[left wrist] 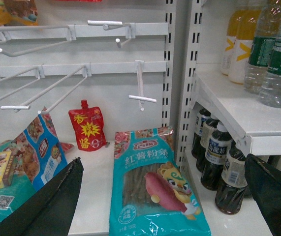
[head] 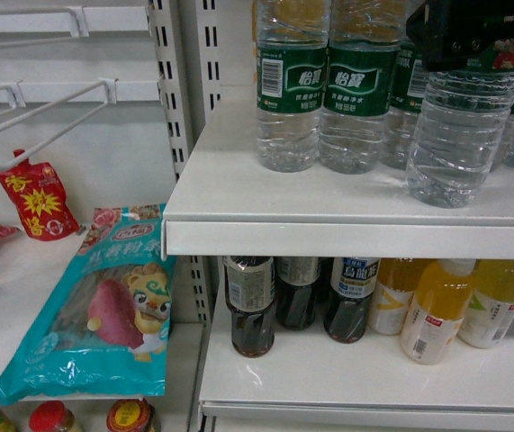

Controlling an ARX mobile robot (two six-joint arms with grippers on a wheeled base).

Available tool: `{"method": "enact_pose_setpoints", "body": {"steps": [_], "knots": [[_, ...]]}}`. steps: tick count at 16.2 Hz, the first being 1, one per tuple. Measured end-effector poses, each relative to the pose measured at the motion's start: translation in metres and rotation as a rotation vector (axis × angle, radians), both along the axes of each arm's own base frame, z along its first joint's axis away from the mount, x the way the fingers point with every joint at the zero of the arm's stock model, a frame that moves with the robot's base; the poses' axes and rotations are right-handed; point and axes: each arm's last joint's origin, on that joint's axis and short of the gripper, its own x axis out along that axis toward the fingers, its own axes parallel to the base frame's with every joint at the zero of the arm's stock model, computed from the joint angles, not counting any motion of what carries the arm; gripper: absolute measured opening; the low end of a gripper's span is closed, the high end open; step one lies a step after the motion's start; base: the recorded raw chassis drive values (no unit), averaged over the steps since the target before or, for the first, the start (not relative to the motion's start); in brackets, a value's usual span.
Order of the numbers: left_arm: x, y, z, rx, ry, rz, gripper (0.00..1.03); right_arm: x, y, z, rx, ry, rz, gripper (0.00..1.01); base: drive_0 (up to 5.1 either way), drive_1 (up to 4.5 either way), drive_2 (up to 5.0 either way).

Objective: Move water from second to third shelf

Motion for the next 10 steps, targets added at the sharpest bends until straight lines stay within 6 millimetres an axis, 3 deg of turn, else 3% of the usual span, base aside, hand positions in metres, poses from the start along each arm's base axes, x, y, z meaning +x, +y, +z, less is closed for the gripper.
{"method": "enact_pose_setpoints", "body": {"steps": [5, 10], "knots": [[0.0, 0.0, 0.0, 0.0, 0.0, 0.0, 0.98, -0.028, -0.006, 0.014, 0.007, -0.016, 0.003, 0.98, 0.0, 0.0, 0.0], [0.0, 0.0, 0.0, 0.0, 0.0, 0.0, 0.98, -0.091, -0.027, 0.022, 0.049, -0.065, 0.013, 0.98, 0.0, 0.0, 0.0]]}}
